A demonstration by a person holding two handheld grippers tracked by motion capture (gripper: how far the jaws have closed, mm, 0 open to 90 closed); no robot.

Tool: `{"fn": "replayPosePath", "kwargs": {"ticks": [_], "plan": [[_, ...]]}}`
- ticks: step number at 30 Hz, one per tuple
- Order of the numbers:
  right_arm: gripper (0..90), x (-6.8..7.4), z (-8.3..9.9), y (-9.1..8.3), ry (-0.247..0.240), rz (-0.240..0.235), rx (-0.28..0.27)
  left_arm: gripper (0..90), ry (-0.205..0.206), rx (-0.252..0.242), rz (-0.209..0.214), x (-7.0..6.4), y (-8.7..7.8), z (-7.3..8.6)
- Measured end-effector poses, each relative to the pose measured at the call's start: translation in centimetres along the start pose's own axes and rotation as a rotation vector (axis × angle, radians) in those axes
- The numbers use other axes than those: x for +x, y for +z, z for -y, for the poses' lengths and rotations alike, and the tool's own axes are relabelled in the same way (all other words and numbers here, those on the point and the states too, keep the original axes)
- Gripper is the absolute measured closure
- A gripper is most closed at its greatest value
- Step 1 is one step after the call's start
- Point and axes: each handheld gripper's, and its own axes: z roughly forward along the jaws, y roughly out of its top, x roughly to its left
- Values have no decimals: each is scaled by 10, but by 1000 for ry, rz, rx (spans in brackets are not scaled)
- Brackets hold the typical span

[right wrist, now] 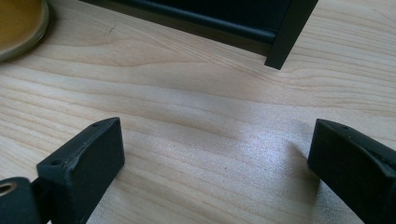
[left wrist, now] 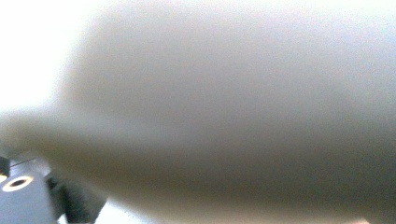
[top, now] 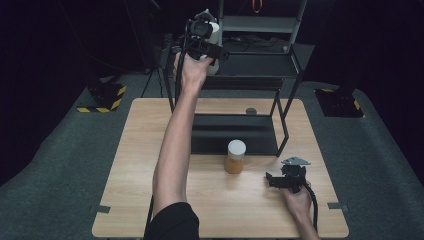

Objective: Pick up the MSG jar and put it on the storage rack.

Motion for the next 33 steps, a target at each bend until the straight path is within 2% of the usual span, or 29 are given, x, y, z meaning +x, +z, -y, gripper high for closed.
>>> {"fn": "replayPosePath", "kwargs": {"ticks": [12,22,29,33], "plan": [[31,0,0,0,0,0,0,4,-2,-42,6,3,-14,19],[31,0,0,0,0,0,-1,4,6,-78,44,8,-38,50],[31,0,0,0,0,0,-1,5,18,-89,67,13,-46,70],[30,0,0,0,-1,0,0,9,32,-100,65,10,-48,83]]}}
